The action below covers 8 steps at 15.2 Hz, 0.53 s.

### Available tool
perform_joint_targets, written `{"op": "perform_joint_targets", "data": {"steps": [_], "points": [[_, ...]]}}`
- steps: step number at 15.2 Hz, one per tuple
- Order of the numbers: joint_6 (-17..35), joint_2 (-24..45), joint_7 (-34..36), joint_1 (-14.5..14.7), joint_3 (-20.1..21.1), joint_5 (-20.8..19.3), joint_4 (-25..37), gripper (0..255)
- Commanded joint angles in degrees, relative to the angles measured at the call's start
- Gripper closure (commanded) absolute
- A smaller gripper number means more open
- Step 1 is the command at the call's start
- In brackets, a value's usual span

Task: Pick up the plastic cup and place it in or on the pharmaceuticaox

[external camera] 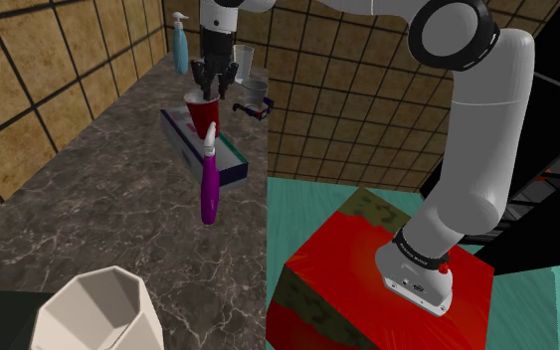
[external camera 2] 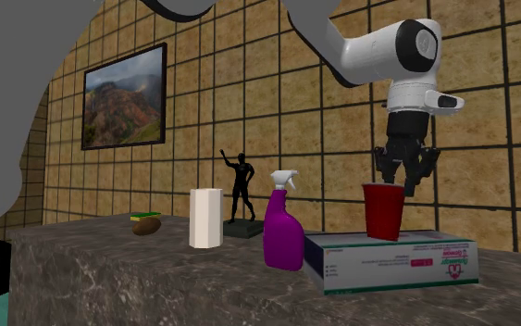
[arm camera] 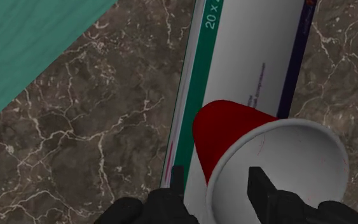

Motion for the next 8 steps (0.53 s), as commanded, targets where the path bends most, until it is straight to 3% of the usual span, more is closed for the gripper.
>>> {"op": "perform_joint_targets", "data": {"steps": [1,5,8], "points": [[0.0,0.0,0.0,0.0,0.0,0.0,0.0,0],[0.0,0.0,0.0,0.0,0.0,0.0,0.0,0],[-6.2,0.8,0.2,0.1,-0.1,-0.2,7.0,0]]}}
